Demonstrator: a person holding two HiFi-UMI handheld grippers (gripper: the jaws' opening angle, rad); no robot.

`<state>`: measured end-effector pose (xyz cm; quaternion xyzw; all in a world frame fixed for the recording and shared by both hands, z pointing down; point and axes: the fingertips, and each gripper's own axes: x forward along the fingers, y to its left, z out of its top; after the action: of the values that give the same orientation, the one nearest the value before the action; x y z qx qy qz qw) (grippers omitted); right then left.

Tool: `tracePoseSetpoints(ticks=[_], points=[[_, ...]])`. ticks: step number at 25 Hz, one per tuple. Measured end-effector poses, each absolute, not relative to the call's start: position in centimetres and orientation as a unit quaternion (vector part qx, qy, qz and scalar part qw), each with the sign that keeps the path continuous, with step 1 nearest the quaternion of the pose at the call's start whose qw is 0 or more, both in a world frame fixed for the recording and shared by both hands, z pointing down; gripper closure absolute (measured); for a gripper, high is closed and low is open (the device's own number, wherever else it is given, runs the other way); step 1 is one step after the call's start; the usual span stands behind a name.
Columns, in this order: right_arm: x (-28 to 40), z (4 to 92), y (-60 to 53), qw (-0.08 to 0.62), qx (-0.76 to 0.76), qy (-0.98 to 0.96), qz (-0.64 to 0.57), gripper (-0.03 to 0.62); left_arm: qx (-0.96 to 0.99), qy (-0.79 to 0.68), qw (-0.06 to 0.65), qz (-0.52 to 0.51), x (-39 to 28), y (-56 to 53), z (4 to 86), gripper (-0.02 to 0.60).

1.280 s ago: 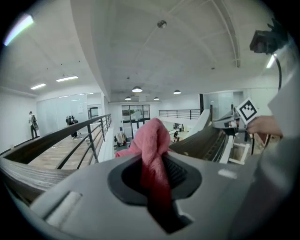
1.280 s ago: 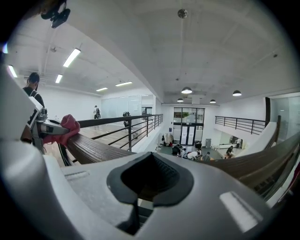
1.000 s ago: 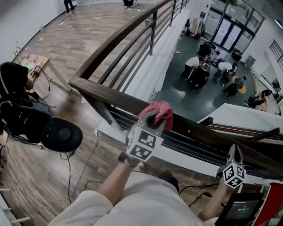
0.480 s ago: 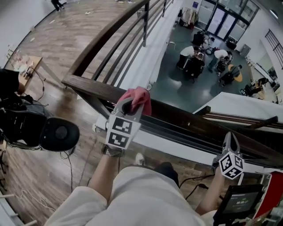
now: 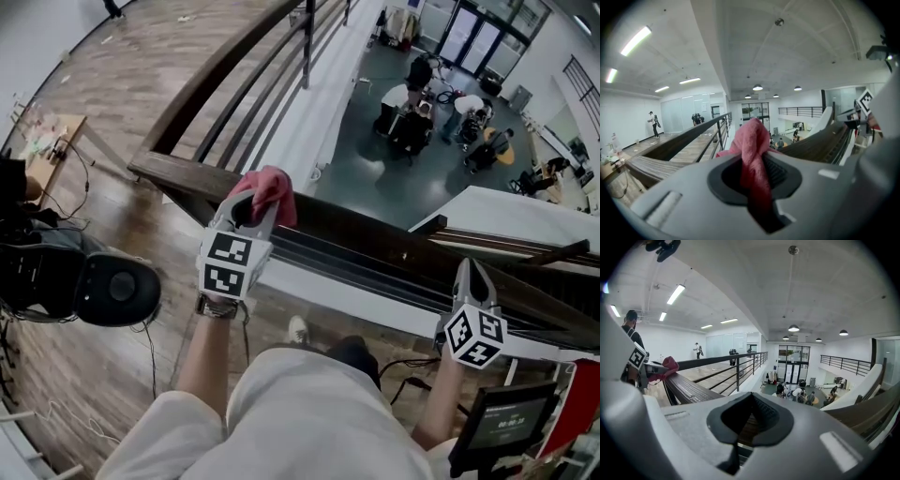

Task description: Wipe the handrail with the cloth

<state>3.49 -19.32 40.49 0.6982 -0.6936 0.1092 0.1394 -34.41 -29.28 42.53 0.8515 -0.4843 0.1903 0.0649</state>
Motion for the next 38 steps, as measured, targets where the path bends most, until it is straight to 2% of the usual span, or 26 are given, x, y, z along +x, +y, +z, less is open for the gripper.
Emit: tracePoseSetpoints(ticks=[17, 38], points=[[-5.2, 40.9, -21.1, 0.166, 0.628, -0.755, 0.094, 0.592, 0.829, -0.526, 0.057, 0.181, -39.4, -31.3, 42.4, 0.506], [-8.4, 41.6, -21.0, 0.22, 0.602, -0.765, 0.066, 0.592, 0.755, -0.626, 0.094, 0.173, -55.9, -35.3, 42.5, 0.506]])
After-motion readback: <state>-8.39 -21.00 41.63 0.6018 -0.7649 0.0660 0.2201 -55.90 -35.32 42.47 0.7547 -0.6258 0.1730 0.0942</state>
